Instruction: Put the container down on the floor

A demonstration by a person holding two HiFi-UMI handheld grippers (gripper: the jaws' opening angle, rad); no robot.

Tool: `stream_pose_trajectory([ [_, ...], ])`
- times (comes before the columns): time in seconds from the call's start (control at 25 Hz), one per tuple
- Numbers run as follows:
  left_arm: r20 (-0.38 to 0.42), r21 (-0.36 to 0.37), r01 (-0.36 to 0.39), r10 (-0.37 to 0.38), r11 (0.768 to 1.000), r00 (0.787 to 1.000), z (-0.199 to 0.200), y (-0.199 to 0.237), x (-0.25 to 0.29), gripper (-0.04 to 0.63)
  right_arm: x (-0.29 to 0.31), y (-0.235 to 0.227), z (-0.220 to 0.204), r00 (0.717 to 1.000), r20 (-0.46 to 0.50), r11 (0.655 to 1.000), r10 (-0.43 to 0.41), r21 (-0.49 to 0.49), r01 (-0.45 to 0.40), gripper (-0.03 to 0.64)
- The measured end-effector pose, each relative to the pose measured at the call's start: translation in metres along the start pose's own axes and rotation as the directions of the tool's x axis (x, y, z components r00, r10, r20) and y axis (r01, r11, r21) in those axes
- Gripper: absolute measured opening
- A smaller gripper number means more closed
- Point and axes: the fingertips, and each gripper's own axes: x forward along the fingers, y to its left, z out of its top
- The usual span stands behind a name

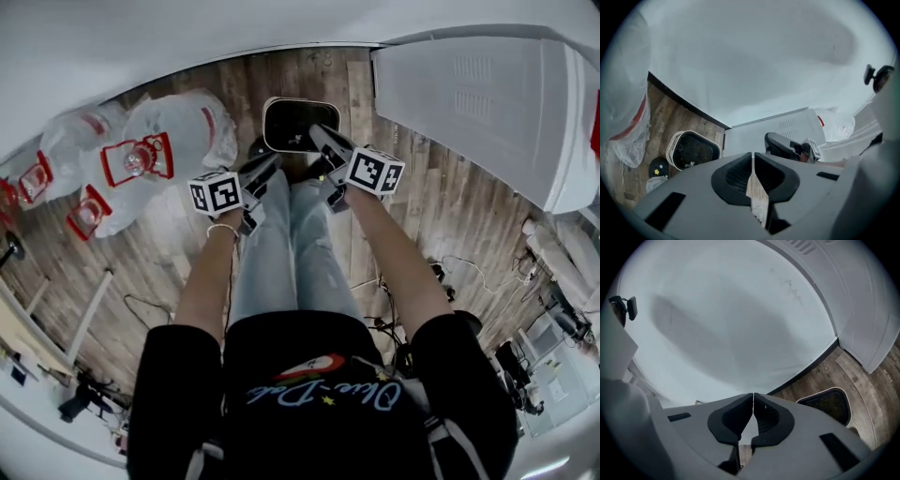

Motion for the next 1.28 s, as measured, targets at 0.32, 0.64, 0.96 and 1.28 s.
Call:
stream_pose_trajectory([
  [0.32,0.147,0.129,-0.002,-0.017,0.992,0.989,0.032,-0.070,-0.041,0.009,-0.038,0.064,0.024,0.995,0.068,0.996,0.069,-0.054,-0.066,0.002],
  [0.64,0.268,0.336,-0.052,-0.043,0.941,0.962,0.061,-0.145,-0.088,0.009,-0.079,0.117,0.036,0.997,0.051,0.983,0.061,-0.175,-0.051,0.002],
  [0.96,0.297,0.445,-0.069,-0.075,0.893,0.952,0.064,-0.203,-0.121,0.009,-0.117,0.162,0.053,0.994,0.093,0.953,0.059,-0.303,-0.028,0.002],
  [1.28,0.364,0.537,-0.121,-0.101,0.835,0.926,0.073,-0.253,-0.157,0.009,-0.149,0.207,0.063,0.990,0.102,0.887,0.098,-0.460,-0.040,0.002],
])
